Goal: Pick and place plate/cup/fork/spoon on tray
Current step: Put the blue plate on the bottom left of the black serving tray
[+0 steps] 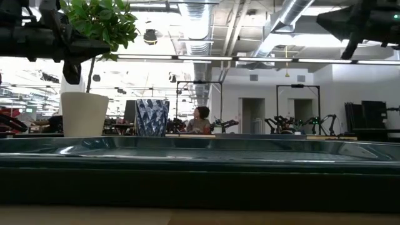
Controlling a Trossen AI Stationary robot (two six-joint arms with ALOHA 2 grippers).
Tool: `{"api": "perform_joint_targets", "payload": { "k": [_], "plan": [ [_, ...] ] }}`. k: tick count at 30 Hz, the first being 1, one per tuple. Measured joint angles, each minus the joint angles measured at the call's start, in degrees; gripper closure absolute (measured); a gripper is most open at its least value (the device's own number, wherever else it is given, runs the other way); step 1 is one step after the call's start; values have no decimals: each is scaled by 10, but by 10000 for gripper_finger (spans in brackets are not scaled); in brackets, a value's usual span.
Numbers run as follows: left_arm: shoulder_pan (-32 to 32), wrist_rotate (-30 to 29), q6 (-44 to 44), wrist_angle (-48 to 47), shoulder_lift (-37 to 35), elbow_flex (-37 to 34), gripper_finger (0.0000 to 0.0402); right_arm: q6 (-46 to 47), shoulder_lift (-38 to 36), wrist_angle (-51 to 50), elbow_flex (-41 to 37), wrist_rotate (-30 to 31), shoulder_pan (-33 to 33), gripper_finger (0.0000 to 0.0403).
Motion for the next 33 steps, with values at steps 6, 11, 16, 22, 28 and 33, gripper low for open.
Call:
{"api": "perform_joint_targets", "payload": {
  "k": [6, 11, 16, 22, 28, 33],
  "plan": [
    [0, -67, 23, 78, 0, 0, 401, -23, 0, -75, 31, 78, 0, 301],
    [0, -67, 31, 108, 0, 0, 376, -23, 1, -138, 40, 101, 0, 226],
    [0, -67, -1, 120, 0, 2, 313, -4, 1, -183, 40, 111, 0, 155],
    [0, -62, -16, 116, 2, 39, 233, 30, 10, -203, 41, 109, 10, 138],
    [0, -62, -20, 66, 65, 112, 205, 94, 102, -241, 79, 135, 23, 143],
    [0, -70, -20, -39, 164, 207, 205, 180, 236, -341, 172, 176, 14, 143]
  ]
}}
